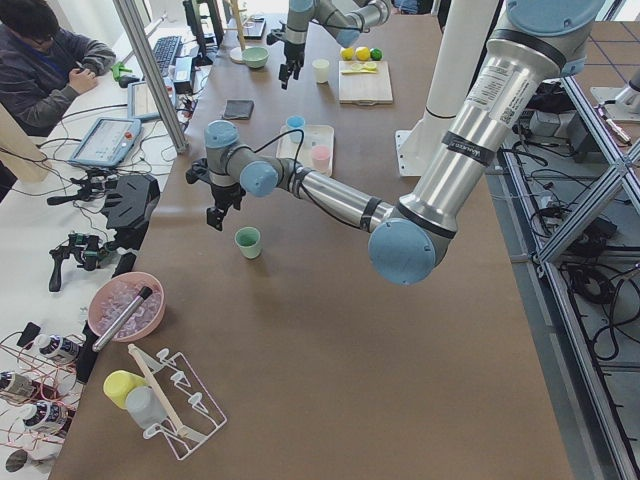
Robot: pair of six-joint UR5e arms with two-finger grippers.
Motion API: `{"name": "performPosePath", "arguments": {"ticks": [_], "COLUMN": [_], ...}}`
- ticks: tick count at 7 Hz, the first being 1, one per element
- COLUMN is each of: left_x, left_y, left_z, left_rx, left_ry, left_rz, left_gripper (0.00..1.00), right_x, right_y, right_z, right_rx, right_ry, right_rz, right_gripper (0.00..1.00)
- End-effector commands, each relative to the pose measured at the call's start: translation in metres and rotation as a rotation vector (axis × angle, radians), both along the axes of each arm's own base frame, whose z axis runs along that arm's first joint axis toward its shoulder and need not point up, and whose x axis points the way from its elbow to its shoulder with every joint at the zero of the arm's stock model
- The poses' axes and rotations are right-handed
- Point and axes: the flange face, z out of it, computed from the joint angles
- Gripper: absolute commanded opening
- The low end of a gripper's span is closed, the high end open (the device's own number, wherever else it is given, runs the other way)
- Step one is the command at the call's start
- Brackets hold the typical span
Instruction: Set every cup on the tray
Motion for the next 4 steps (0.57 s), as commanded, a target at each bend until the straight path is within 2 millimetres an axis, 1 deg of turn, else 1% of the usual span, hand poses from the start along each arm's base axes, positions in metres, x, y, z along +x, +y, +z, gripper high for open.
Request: {"name": "performPosePath", "arguments": {"ticks": [1,2,3,4], "left_x": [0.019,0.033,0.043,0.042], "left_y": [-0.006,0.007,0.023,0.034], "left_z": [0.056,0.065,0.079,0.088], "left_rx": [0.031,0.025,0.034,0.05], "left_ry": [0.013,0.012,0.017,0.031], "left_rz": [0.02,0.043,0.068,0.073], "left_gripper": [0.98,0.98,0.97,0.97], "right_x": [0.108,0.148,0.173,0.18], "right_y": [-0.001,-0.008,-0.006,-0.006], "right_z": [0.036,0.053,0.069,0.074], "right_rx": [0.055,0.099,0.109,0.121], "right_ry": [0.021,0.023,0.018,0.027], "right_rz": [-0.044,-0.096,-0.121,-0.128], "right_gripper": [1.0,1.0,1.0,1.0]}}
